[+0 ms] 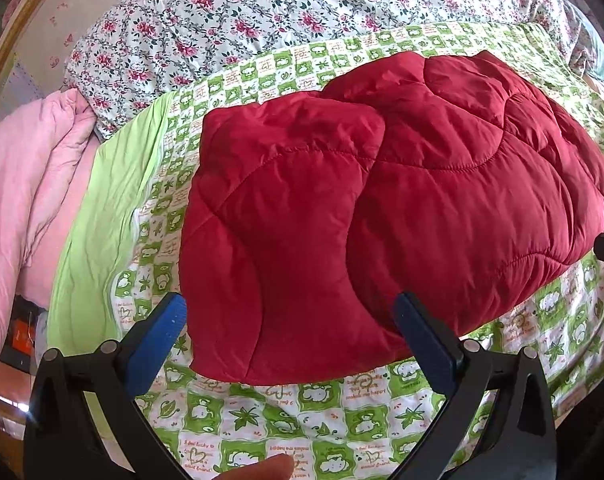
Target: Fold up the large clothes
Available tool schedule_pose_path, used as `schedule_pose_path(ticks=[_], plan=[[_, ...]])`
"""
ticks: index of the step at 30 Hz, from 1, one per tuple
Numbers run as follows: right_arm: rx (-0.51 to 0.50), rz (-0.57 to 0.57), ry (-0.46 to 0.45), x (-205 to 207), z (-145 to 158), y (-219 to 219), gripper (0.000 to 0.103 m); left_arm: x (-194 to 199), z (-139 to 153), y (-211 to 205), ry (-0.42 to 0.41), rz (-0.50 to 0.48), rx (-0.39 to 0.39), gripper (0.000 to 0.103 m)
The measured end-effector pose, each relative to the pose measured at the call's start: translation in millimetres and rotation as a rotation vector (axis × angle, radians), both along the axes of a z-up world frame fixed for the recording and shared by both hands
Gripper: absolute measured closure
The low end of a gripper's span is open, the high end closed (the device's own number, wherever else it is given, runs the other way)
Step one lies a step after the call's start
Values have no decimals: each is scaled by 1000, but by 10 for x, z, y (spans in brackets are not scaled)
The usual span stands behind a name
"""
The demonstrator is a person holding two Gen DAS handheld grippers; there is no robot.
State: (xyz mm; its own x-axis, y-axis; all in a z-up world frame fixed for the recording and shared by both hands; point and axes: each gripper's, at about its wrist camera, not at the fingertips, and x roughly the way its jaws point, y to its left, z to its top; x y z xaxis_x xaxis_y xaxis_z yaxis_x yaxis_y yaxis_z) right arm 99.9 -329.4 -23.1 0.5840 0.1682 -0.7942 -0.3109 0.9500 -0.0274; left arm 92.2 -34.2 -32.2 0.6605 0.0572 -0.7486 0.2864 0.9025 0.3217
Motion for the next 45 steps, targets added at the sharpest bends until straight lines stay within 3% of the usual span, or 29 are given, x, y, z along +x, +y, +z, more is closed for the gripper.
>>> schedule_pose_path(ticks=[45], plan=[[-16, 28, 25, 10, 45, 52, 4, -36, 52, -36, 25, -29, -40, 0]])
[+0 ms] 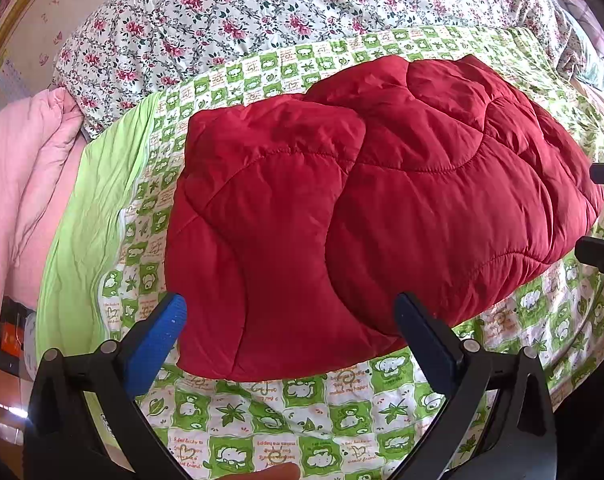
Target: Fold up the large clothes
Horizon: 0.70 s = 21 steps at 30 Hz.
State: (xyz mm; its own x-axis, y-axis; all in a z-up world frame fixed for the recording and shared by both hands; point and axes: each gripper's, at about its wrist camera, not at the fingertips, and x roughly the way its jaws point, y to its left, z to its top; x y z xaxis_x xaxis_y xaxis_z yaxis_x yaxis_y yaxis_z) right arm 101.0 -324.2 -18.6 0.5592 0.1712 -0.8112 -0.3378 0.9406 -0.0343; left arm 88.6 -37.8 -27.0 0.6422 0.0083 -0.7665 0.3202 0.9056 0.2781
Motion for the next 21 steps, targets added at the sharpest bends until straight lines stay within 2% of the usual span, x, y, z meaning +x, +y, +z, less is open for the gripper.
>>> schedule_pose_path(ticks=[21], plan=[[2, 2, 3, -12, 1, 16, 4, -17, 13, -16, -8, -7, -8, 0]])
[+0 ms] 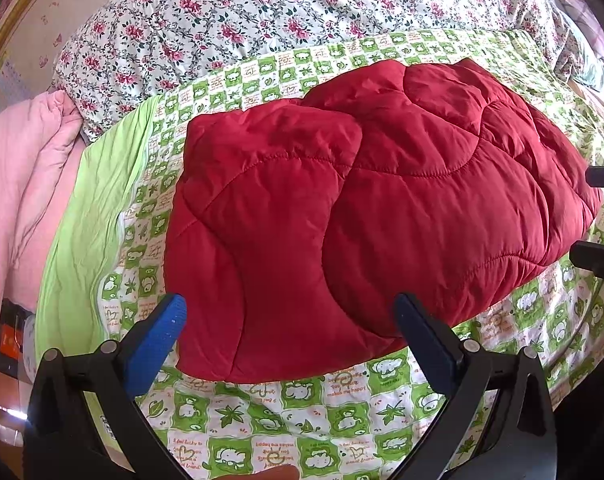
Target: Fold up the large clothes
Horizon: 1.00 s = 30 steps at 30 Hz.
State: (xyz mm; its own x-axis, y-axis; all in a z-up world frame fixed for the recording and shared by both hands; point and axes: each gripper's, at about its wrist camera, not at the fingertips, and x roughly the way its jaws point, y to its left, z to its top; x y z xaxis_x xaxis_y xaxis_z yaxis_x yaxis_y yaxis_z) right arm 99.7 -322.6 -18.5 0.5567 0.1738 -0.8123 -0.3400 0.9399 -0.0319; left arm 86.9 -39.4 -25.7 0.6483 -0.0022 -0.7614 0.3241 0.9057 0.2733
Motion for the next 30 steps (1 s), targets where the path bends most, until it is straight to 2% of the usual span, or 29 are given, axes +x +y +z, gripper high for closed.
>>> schedule_pose_path(ticks=[30], plan=[[3, 4, -3, 3, 17, 9, 4, -3, 28, -23, -5, 2, 1, 0]])
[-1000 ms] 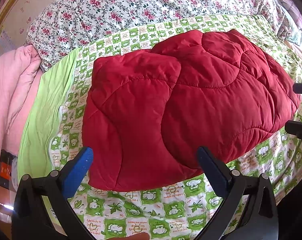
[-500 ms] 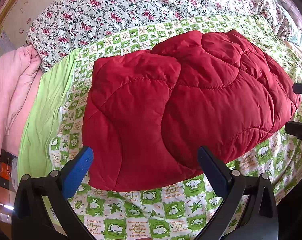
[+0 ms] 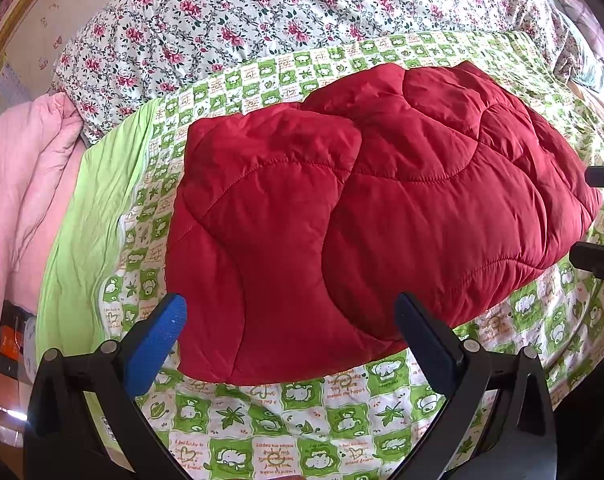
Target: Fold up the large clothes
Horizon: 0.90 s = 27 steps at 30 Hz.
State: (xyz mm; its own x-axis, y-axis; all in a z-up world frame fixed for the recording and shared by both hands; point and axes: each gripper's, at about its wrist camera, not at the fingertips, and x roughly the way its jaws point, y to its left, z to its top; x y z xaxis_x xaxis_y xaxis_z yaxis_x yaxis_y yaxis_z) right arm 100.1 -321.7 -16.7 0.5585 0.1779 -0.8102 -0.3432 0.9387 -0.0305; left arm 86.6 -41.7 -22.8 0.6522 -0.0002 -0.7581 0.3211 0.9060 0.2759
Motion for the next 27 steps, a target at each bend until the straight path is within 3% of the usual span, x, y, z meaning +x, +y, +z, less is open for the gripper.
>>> schedule_pose_path(ticks=[27], plan=[[5, 7, -3, 18, 51, 15, 4, -6, 14, -27, -2, -9, -2, 0]])
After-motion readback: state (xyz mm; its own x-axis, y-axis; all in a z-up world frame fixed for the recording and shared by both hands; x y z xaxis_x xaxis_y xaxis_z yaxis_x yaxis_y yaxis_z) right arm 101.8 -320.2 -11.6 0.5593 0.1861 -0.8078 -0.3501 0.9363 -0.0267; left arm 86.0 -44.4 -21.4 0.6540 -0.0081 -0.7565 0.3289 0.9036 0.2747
